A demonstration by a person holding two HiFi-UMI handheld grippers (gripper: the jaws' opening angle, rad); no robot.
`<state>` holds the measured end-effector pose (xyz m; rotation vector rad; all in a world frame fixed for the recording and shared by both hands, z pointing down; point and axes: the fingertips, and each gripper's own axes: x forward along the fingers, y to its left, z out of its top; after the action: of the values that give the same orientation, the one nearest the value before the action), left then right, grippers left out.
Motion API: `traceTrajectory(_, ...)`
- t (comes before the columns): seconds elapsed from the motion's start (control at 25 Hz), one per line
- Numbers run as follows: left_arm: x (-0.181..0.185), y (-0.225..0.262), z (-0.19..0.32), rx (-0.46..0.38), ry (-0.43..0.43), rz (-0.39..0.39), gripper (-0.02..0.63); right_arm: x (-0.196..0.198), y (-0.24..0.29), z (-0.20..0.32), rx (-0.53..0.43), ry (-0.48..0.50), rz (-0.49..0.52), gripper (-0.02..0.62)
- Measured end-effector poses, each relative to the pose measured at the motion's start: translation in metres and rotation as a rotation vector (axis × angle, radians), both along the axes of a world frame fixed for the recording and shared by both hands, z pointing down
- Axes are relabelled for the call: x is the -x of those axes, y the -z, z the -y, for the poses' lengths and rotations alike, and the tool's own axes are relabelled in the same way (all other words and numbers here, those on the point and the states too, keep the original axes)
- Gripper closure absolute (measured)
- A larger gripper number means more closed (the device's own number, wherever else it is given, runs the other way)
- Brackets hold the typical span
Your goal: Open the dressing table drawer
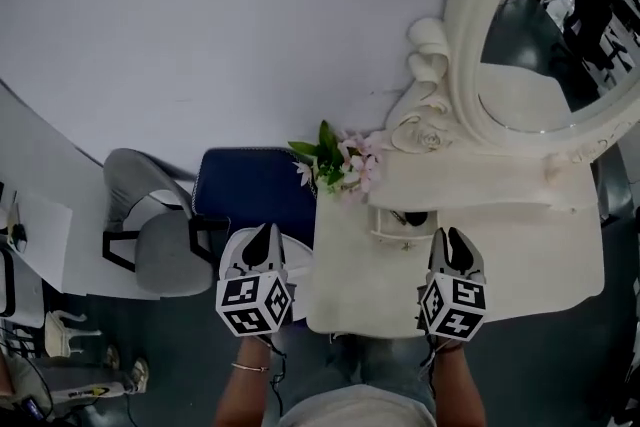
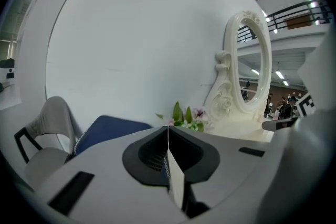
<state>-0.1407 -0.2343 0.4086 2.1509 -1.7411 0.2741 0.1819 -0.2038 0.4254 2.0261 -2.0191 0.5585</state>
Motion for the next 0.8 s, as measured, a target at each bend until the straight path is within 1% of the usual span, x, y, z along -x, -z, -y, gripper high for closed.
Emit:
traceTrajectory(0.12,-0.019,0.044,0.023,-0.096,-0.051,-0.02,0.584,-0.017,0.054,0.009,-0.143,-0.012,0.039,0.551)
traceTrajectory(0.24,-0.04,0.087,0.037,-0.186,-0.102,-0.033,0.584,-0.038,0.105,0.009,-0.257,-0.028,0.049,0.551)
traceTrajectory(0.4,-0.065,0.138,0.045,-0.292,-0.164,-0.053,0.584,-0.071,0.163,-0.003,-0.391,-0.088,0.025,0.554)
traceTrajectory(0.48,-0.074,0.159,0.046,-0.335,-0.184,-0.058,0.584,-0.087,0.186,-0.01,-0.445,-0.119,-0.003,0.568)
traceTrajectory(0.52,-0.078,0.168,0.047,-0.353,-0.191,-0.059,0.584,-0.095,0.195,-0.013,-0.469,-0.136,-0.018,0.586)
traceTrajectory(0.6,-0.085,0.181,0.048,-0.38,-0.201,-0.062,0.584,-0.108,0.208,-0.02,-0.5,-0.168,-0.041,0.588)
traceTrajectory(0.8,-0.092,0.188,0.047,-0.397,-0.206,-0.077,0.584,-0.124,0.211,-0.036,-0.517,-0.218,-0.023,0.589)
